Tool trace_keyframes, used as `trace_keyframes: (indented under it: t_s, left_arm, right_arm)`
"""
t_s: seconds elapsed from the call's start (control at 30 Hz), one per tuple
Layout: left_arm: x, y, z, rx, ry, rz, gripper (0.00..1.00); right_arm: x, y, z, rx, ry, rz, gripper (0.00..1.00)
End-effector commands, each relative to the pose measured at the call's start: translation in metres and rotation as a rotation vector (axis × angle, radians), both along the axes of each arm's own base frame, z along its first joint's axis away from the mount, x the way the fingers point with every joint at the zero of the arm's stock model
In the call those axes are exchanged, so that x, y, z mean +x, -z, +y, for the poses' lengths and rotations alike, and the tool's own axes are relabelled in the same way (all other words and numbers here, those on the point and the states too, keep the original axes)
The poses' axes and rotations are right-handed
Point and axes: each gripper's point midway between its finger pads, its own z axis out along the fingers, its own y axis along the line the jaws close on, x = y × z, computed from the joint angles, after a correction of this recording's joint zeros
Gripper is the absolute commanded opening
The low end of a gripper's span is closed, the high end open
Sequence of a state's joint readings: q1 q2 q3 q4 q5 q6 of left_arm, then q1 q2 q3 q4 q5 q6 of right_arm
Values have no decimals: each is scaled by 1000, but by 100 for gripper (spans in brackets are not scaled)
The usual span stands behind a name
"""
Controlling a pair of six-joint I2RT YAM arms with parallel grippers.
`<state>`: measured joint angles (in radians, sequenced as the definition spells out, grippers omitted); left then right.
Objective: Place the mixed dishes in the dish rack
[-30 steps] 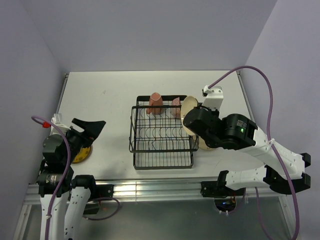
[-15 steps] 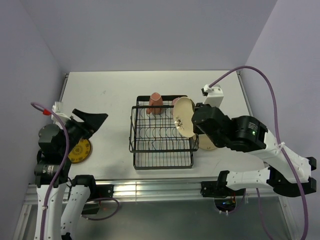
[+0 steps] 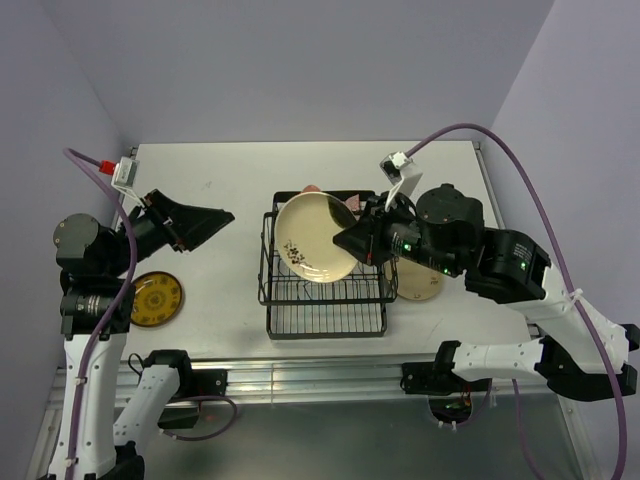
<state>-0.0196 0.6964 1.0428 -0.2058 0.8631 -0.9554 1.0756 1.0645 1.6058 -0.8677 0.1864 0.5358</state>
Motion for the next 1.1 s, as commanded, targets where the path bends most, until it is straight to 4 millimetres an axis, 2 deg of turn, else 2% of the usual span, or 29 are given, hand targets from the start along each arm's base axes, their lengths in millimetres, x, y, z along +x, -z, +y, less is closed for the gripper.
trace_keyframes:
  t_s: [0.0, 0.07, 0.3, 0.67, 0.73, 0.77, 0.8, 0.87, 0.9, 0.93, 1.0, 1.07]
  left_arm:
    - [-29, -26, -12, 17, 141, -110, 79]
    - [-32, -27, -14, 22, 166, -119, 79]
    - [-66, -41, -28, 12, 326, -221, 81]
    - [-77, -36, -39, -14, 401, -230, 81]
    - [-75, -34, -40, -14, 403, -215, 77]
    - [-73, -33, -41, -8, 396, -215, 74]
    - [-72, -36, -41, -2, 382, -221, 60]
    - [-68, -29, -42, 14, 363, -157, 34]
    - [-63, -32, -40, 27, 326, -175, 8]
    - [-59, -25, -39, 36, 306, -121, 0]
    - [-55, -28, -38, 51, 265, -131, 0]
    - [-52, -29, -37, 58, 236, -118, 0]
  right_arm:
    - [-18, -48, 28, 194, -190, -60, 0]
    - [-26, -52, 38, 236, -261, -44, 0]
    - [-35, -64, 59, 320, -384, -6, 0]
    - [-28, -58, 87, 339, -440, 41, 0]
    - [-26, -56, 91, 341, -444, 46, 0]
    - [-26, -55, 92, 343, -445, 49, 0]
    - [-25, -54, 94, 344, -449, 52, 0]
    - [-25, -55, 96, 356, -456, 51, 0]
    - [-24, -55, 96, 357, -450, 50, 0]
    - [-20, -55, 96, 355, -426, 47, 0]
    - [-17, -54, 93, 347, -401, 47, 1]
    - [-12, -55, 90, 346, -371, 34, 12]
